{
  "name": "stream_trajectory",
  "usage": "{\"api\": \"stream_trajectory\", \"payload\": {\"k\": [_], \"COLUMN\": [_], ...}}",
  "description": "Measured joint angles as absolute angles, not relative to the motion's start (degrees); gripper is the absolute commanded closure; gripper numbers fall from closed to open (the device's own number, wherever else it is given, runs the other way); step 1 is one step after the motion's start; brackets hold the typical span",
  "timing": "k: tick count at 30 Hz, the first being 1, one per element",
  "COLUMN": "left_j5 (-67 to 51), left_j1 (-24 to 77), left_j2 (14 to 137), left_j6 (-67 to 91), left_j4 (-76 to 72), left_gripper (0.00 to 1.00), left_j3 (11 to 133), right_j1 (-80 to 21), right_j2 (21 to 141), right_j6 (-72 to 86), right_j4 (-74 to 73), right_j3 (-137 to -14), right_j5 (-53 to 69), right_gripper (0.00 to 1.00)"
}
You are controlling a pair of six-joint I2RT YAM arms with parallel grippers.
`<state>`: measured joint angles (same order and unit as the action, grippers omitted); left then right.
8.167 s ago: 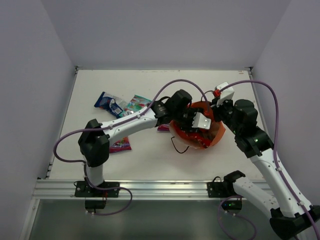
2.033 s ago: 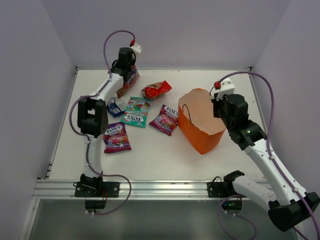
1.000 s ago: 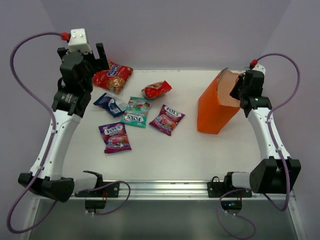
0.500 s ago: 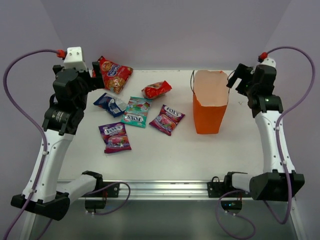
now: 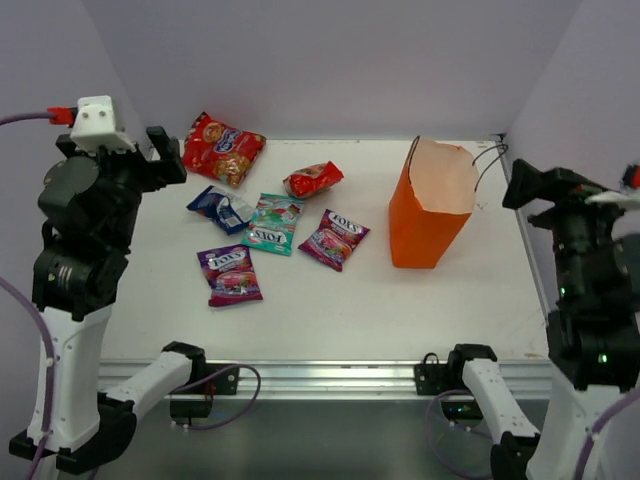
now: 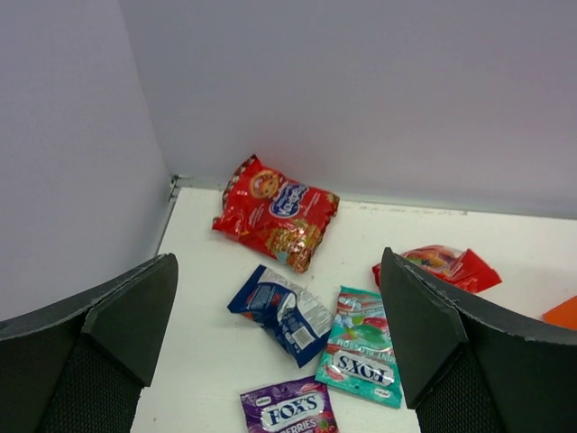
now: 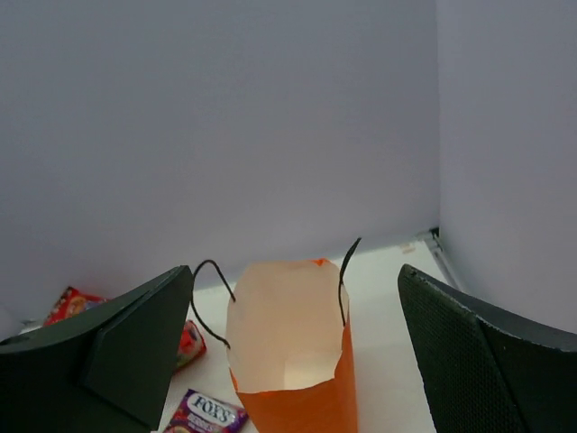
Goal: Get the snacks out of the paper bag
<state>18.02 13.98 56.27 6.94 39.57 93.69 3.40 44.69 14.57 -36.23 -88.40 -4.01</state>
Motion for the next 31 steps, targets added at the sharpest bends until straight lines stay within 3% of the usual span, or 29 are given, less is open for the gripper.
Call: {"api": "stream_trajectory", "payload": {"k": [12,31], "left_j5": [18.0,27.4], "left_j1": [14.4,16.3], "left_j2": [39.3,33.5], "left_j6": [6.9,6.9], "left_j4": [40.3,37.3], "left_gripper": [0.0,0.0], "left_j3": [96.6,89.6], "right_j1": [-0.6,-5.8], "right_j2": [16.8,16.0], "right_j6": [8.0,5.3], "right_j4": [-22.7,-21.1], "right_j3": [-79.9,-73.9], "right_j5": [-5.3,-6.3], "right_gripper": [0.01,0.01]}}
